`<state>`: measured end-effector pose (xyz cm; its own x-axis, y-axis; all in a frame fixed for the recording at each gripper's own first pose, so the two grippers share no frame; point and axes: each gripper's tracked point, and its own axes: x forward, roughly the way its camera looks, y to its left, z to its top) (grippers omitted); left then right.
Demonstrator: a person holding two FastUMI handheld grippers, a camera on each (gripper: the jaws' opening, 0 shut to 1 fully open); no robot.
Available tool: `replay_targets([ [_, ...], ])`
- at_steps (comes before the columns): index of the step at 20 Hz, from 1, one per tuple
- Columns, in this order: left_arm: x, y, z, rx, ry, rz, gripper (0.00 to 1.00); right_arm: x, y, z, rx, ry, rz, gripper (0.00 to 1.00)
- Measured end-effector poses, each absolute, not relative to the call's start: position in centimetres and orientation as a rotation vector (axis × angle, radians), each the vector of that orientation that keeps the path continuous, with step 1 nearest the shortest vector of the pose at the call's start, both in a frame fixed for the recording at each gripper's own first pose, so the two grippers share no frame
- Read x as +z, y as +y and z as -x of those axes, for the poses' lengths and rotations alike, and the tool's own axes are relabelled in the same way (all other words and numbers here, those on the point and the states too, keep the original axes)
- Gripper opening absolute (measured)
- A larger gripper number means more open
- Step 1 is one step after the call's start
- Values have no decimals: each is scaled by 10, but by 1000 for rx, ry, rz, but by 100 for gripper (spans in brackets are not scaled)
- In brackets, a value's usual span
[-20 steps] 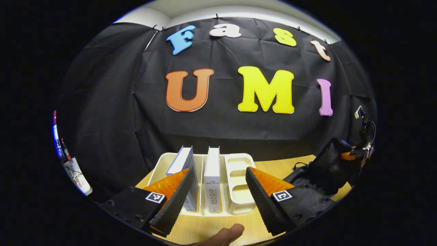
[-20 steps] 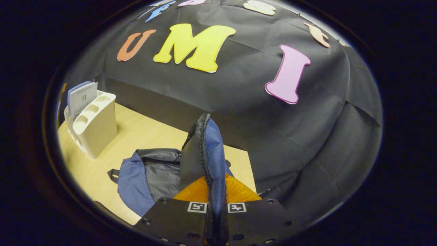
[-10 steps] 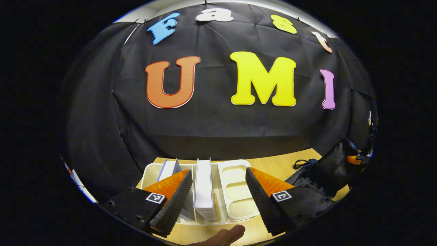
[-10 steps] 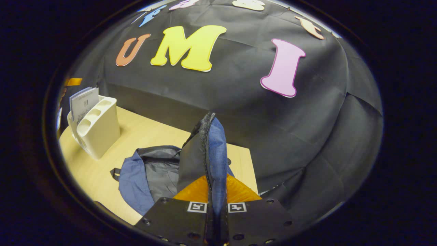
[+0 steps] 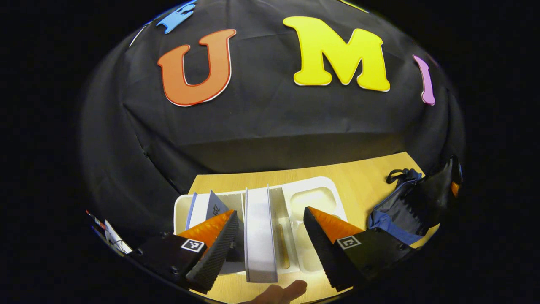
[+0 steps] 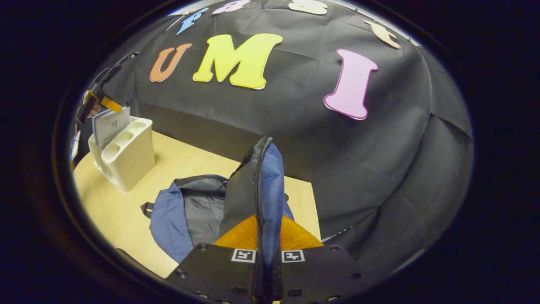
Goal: Open the schoolbag, grab two books from the bookshelf and put them into the schoolbag.
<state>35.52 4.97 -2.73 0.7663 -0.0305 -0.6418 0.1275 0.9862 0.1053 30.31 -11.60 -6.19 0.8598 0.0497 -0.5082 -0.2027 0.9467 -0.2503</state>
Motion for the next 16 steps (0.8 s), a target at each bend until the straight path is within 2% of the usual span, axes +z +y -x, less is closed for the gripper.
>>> replay_targets([
  [3, -36, 60, -360, -50, 753, -161, 93, -68, -117, -303, 138, 522, 311, 7],
  [6, -56, 52, -347, -76, 884, -100, 91, -70, -117, -302, 145, 520, 315, 8],
  [9, -69, 65, -343, -14, 977, -101, 78, -71, -117, -301, 147, 520, 308, 8],
  [12, -79, 71, -344, 13, 1014, -107, 74, -71, -113, -298, 157, 508, 316, 7],
  [16, -82, 61, -339, 22, 1039, -49, 51, -80, -106, -296, 178, 520, 292, 7],
])
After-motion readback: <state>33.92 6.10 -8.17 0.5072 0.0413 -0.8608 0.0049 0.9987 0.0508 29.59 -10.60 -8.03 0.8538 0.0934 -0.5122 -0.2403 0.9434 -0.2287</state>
